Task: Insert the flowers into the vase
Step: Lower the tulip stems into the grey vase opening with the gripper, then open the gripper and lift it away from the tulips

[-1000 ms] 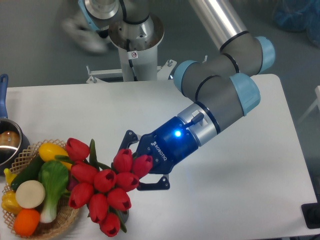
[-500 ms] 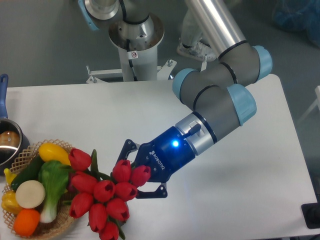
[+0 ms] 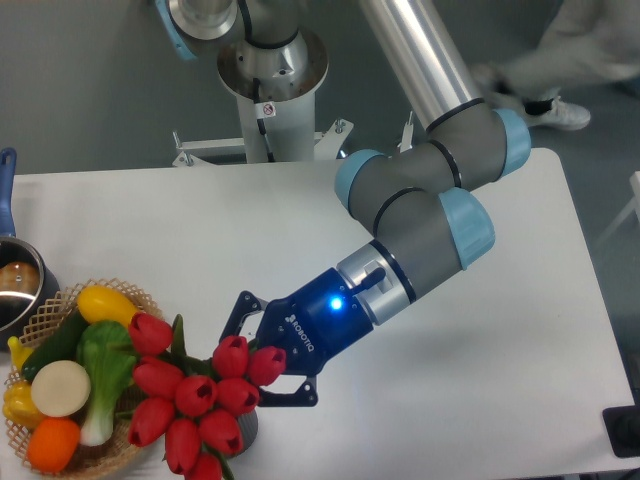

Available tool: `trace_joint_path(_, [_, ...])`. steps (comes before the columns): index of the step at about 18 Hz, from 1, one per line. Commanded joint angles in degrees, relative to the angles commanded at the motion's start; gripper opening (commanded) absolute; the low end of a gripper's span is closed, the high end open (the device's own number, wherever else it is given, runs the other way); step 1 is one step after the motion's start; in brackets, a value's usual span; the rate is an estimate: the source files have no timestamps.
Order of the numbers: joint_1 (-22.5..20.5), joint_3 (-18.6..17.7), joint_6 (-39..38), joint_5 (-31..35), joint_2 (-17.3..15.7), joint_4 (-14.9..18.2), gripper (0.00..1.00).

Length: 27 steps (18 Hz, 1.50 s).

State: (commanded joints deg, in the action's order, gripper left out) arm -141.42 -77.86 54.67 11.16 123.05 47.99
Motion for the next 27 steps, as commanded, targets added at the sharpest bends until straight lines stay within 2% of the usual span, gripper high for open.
trace_joint_path(7, [0.09,-7.2,7.55,0.09,-0.44,0.0,0.07])
trace_joint_path(15, [0.09,-8.53,10.54,0.35,0.35,0.0,0.08])
trace_joint_path(17, [0.09,-9.58,11.86,2.36,0.26,0.0,0.09])
trace_joint_path(20, [0.44,-10.38,13.62,2.64,0.26,0.0,0.17])
trace_joint_path(21, [0.44,-10.64,13.62,2.81,0.35,0.0,0.23])
trace_joint_path(23, [0.44,-11.34,13.71,3.69,0.18,0.0,0.46])
trace_joint_path(26, [0.44,-12.92,13.71,5.09,-0.35,-0.09,0.63])
trace_joint_path(27, [0.35,-13.45,13.71,5.62,-0.53,-0.09,0.76])
